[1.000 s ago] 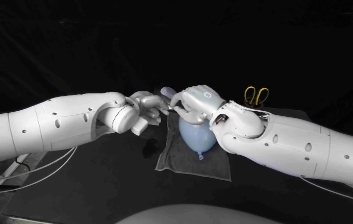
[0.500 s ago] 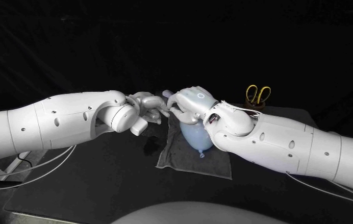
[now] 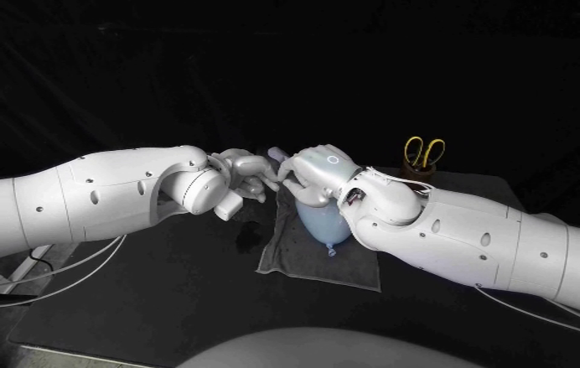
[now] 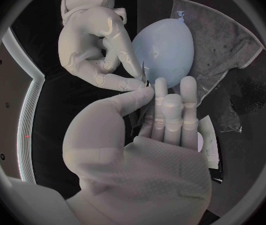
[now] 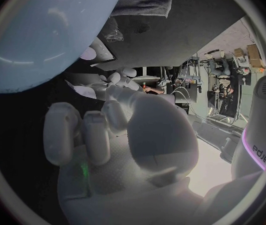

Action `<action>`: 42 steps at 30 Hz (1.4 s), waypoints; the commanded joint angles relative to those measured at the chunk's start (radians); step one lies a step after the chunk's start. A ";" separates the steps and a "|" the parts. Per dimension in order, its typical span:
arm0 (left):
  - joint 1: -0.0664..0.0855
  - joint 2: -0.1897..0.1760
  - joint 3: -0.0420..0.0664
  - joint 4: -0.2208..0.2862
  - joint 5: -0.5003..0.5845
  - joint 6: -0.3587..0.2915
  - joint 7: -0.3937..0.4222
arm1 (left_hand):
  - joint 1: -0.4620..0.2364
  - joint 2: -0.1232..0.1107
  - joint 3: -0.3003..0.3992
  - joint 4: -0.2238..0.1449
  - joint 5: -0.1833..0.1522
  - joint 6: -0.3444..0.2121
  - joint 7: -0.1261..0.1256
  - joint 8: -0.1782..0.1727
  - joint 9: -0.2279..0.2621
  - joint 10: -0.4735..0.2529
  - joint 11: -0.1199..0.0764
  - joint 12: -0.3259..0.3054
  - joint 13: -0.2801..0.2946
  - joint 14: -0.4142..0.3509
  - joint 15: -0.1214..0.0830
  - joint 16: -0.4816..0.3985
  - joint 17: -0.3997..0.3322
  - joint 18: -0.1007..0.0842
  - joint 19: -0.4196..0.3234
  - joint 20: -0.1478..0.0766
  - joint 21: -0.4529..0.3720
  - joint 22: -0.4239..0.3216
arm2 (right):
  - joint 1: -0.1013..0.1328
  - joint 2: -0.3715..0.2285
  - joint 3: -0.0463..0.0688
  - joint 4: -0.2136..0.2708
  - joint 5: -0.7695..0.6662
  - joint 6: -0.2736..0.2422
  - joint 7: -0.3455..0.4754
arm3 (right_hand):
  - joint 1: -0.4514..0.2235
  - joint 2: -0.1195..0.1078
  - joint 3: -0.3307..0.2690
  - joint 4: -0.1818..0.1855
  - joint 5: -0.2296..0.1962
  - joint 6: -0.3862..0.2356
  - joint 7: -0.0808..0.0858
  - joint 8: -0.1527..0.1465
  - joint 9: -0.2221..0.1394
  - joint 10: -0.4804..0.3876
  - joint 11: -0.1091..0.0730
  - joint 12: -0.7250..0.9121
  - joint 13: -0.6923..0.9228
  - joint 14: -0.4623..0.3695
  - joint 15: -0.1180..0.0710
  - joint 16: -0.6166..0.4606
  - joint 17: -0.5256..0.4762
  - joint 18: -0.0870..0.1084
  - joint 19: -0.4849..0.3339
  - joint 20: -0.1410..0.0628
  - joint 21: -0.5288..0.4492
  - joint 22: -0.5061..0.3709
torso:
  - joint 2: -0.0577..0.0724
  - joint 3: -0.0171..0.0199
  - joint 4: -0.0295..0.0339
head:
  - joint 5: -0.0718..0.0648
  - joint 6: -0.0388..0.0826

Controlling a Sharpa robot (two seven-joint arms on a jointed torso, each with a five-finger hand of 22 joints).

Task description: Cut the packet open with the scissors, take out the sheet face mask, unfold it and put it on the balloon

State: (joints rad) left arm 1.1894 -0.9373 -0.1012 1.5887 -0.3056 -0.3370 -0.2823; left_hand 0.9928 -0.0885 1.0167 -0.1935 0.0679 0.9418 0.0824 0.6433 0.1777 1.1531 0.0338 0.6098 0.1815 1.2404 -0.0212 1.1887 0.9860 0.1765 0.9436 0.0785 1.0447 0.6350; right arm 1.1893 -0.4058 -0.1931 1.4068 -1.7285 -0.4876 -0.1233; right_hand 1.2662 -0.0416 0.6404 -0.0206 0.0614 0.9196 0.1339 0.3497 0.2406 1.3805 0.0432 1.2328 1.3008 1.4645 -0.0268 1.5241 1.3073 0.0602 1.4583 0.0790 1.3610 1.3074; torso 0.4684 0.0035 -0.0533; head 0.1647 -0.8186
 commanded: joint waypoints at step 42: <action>0.002 0.006 0.002 -0.009 -0.009 0.036 0.005 | -0.009 0.008 0.012 -0.011 0.009 0.029 0.017 0.022 0.021 0.009 -0.002 -0.007 0.002 0.009 -0.007 0.010 0.006 0.009 0.007 -0.009 0.010 0.004 | -0.011 -0.039 -0.002 0.073 -0.065 -0.048 -0.120 | -0.021 0.035 0.020 0.000 0.012 -0.036 -0.008 -0.073 -0.027 0.127 -0.005 0.232 0.188 0.100 -0.006 0.029 0.233 -0.032 0.068 -0.006 0.088 0.224 | -0.001 -0.0004 0.0005 | -0.003 -0.007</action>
State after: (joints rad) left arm 1.1905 -0.9330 -0.0999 1.5773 -0.3088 -0.3179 -0.2824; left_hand 0.9859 -0.0930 1.0249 -0.2017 0.0730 0.9435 0.0813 0.6434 0.1777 1.1560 0.0308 0.6098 0.1820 1.2473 -0.0211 1.1927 0.9918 0.1687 0.9470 0.0752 1.0484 0.6374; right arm 1.1779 -0.4431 -0.1956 1.4787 -1.7759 -0.4759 -0.2316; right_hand 1.2473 -0.0155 0.6558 -0.0221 0.0678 0.8787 0.1247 0.2784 0.2140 1.4646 0.0373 1.4627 1.3078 1.4673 -0.0296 1.5481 1.3074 0.0451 1.4625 0.0715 1.4461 1.3077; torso 0.4679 0.0029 -0.0528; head 0.1611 -0.8258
